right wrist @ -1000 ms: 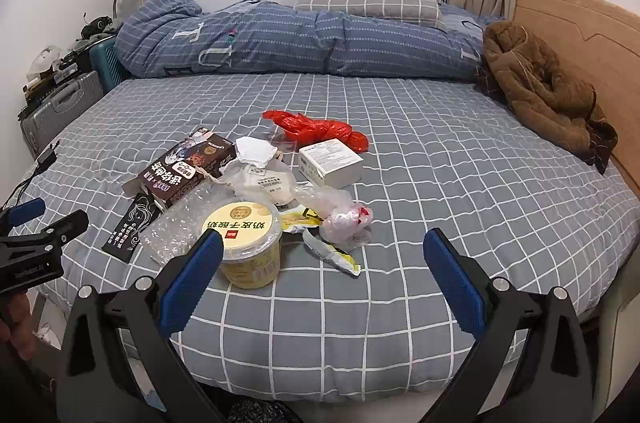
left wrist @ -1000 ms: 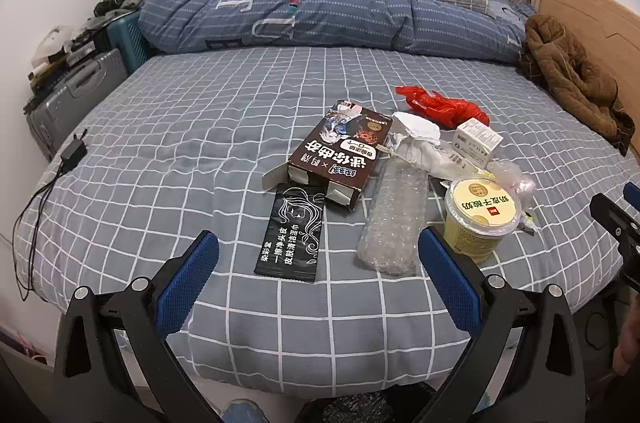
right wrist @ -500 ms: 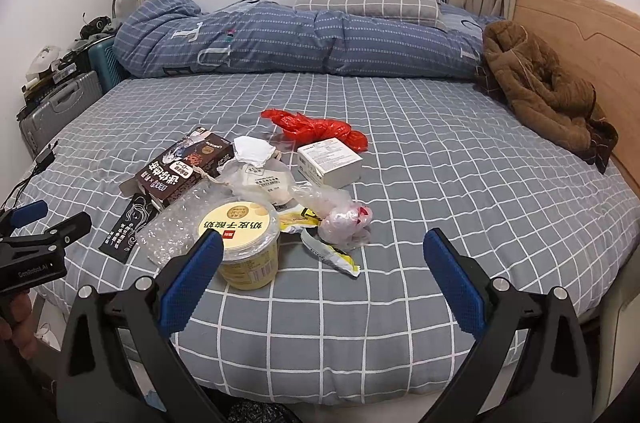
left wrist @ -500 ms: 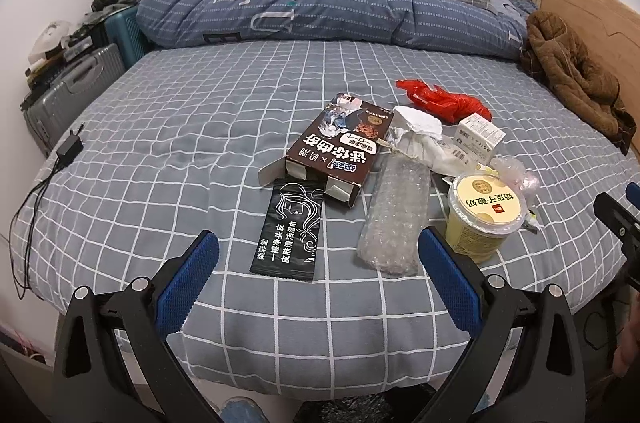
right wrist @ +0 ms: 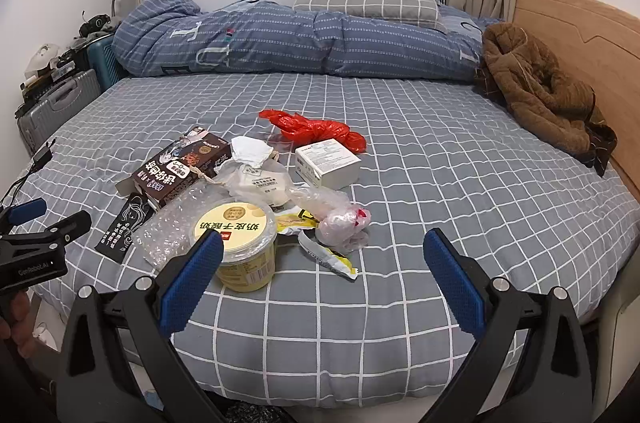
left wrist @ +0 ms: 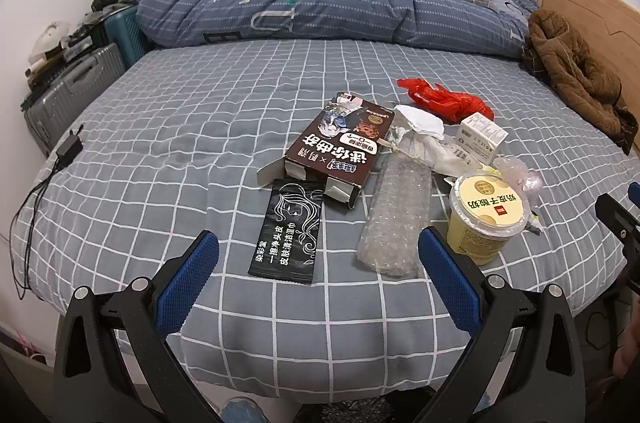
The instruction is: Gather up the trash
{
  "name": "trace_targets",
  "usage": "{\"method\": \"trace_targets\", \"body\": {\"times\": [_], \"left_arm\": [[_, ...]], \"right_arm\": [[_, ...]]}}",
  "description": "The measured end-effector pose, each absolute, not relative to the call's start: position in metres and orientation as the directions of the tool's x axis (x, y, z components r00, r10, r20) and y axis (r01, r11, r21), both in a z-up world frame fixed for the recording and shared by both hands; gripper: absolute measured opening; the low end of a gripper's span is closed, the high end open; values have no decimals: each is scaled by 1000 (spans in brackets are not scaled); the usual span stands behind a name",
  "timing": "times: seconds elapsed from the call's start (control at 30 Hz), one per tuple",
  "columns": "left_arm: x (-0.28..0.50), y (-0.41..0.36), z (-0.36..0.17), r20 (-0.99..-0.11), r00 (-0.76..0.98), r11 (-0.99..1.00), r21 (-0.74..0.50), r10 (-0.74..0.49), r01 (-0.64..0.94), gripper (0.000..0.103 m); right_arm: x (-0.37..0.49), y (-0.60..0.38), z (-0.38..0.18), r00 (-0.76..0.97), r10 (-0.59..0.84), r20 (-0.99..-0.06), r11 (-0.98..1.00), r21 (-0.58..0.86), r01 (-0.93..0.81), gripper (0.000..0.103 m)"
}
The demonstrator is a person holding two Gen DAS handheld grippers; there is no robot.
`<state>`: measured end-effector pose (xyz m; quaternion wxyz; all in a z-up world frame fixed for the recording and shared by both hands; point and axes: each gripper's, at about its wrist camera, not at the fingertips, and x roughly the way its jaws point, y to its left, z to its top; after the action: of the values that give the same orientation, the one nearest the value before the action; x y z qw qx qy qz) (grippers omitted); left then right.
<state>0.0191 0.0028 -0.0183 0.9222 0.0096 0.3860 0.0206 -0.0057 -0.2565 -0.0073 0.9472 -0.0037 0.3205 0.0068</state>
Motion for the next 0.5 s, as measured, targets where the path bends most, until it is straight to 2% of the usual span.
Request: {"method": "trace_targets", "body": {"times": [0.5], "left_arm": [[20,0,-16,-714,700,1000,21,26,-15,97]], "right_arm": [[-5,-256,-8,794,10,-608,1000,-4,-15,96]]}}
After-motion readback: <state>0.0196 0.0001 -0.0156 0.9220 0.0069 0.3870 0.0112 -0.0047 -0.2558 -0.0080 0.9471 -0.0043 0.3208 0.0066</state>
